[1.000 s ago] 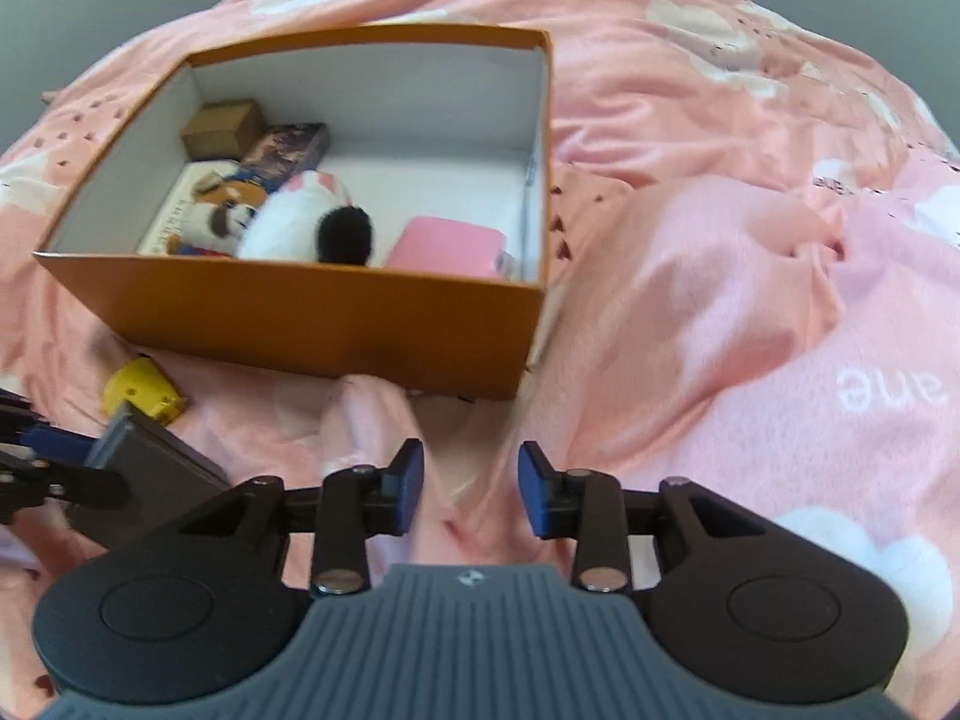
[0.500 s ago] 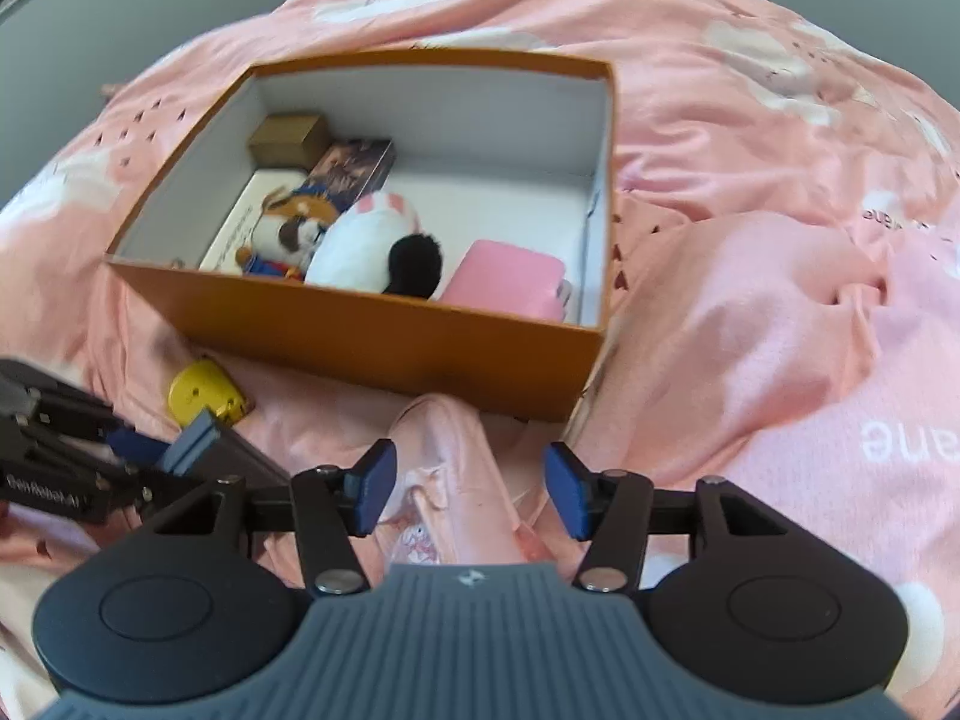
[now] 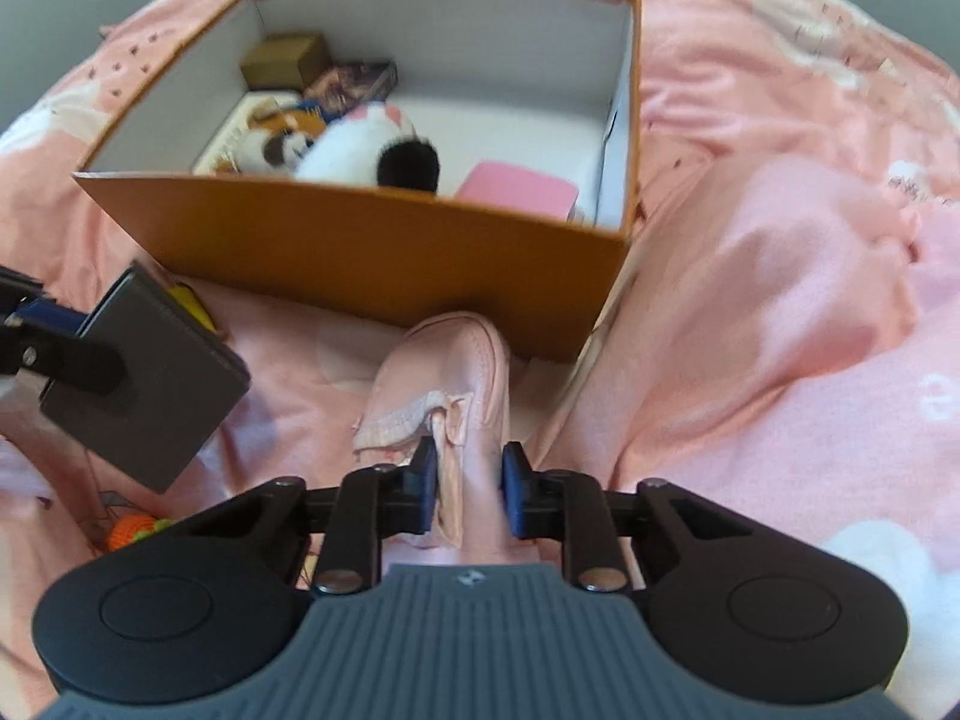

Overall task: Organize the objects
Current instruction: 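Grasp the pink pouch with the right gripper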

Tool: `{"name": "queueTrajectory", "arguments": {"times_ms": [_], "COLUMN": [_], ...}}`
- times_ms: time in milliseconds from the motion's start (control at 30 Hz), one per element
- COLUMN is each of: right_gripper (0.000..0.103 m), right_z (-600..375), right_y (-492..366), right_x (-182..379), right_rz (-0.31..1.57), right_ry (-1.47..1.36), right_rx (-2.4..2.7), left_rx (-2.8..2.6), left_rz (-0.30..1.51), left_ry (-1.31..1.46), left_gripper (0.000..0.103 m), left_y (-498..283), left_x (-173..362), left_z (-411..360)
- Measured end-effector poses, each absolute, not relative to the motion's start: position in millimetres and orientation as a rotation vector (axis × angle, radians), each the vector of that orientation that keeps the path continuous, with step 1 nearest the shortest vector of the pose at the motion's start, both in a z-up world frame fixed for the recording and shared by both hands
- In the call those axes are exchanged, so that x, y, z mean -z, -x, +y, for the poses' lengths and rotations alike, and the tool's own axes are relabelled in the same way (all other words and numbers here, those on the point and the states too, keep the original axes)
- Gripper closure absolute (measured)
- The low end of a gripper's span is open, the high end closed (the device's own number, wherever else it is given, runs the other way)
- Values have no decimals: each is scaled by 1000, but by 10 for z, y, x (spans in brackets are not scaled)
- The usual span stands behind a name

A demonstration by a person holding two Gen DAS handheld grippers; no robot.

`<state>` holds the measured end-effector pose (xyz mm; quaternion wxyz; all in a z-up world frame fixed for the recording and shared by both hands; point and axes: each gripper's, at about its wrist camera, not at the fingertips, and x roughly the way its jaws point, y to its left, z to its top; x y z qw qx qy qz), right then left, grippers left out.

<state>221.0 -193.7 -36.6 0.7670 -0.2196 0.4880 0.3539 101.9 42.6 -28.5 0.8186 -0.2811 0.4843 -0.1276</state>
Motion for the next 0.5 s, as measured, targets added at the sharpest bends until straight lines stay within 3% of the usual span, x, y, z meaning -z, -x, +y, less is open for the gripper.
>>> {"name": "queueTrajectory", "arguments": {"times_ms": [500], "right_gripper": [81], "right_z": [-2277], "right_y": [-2114], "right_x": [-795], "right_rz": [836], "right_ry": [238], "right_rx": [-786], "left_rx": [282], "left_rz": [812], "left_ry": [669], "left_gripper": [65], "left_y": [-1191], "left_x": [-277], "left_z": [512]}}
